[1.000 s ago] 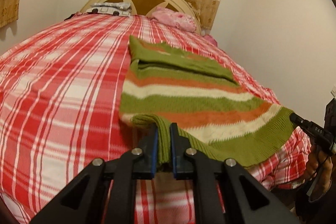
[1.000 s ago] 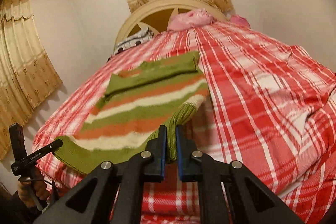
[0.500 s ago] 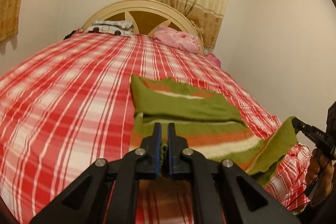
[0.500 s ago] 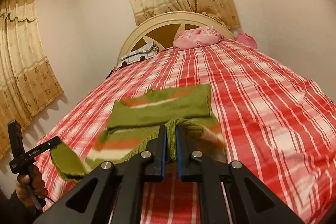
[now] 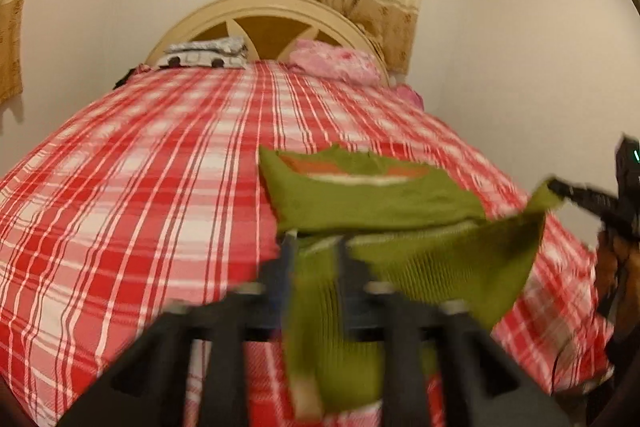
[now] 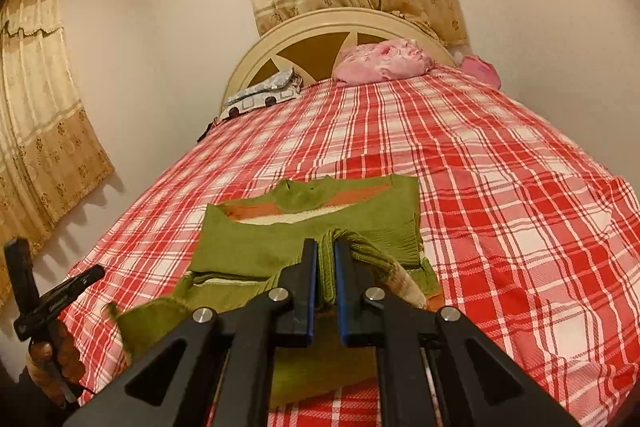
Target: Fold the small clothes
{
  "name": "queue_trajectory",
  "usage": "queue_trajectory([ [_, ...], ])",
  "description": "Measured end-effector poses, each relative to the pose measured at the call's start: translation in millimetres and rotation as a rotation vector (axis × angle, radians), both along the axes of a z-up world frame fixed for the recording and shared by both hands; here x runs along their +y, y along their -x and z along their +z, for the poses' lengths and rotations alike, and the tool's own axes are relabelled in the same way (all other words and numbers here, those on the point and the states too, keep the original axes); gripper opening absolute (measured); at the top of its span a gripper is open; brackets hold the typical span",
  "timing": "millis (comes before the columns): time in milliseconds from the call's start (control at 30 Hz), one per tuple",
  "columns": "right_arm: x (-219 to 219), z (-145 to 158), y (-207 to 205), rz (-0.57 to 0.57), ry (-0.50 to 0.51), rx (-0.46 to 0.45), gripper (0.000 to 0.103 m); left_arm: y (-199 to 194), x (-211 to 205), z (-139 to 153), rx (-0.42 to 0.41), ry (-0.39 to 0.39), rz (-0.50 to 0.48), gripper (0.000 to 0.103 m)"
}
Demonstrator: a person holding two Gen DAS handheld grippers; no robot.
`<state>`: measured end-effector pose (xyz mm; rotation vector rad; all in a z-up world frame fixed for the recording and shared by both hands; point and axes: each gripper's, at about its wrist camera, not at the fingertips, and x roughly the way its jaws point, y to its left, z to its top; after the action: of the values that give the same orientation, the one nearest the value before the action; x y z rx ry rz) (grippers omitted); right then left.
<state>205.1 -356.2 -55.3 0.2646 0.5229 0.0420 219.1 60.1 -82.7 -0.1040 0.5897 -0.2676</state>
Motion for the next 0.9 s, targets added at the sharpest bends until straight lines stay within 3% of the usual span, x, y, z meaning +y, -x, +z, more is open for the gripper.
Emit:
queue_trajectory([
  [33,-1.4,-2.2,-1.6,-0.001,-0.001,0.006,0.007,2.2,2.4,-5.7,0.013,-0.017,0.008,0.09],
  [200,-1.7,-15.2,-5.8,0.013,0.023,0.031,0.007,-10.1,-1.6,-38.0,0.102,-0.063,-0.03,0.091],
  [600,-6.1,-27.6,-6.8,0.013,0.01,0.059,0.007,-62.9,-31.8,-86.7,0.266,-0.076,-0.067,0.046],
  [700,-7.1,-30.8,-7.8,0.012,0.005,0.068,0.007,-60.7,-34.8,-87.2,0.259,-0.107,-0.06,0.01],
  [900,-5.9,-32.1,-5.8,0.019,0.001,0.069,0.007,-42.9,-28.6,-59.4,0.172,-0.122,-0.034,0.008],
])
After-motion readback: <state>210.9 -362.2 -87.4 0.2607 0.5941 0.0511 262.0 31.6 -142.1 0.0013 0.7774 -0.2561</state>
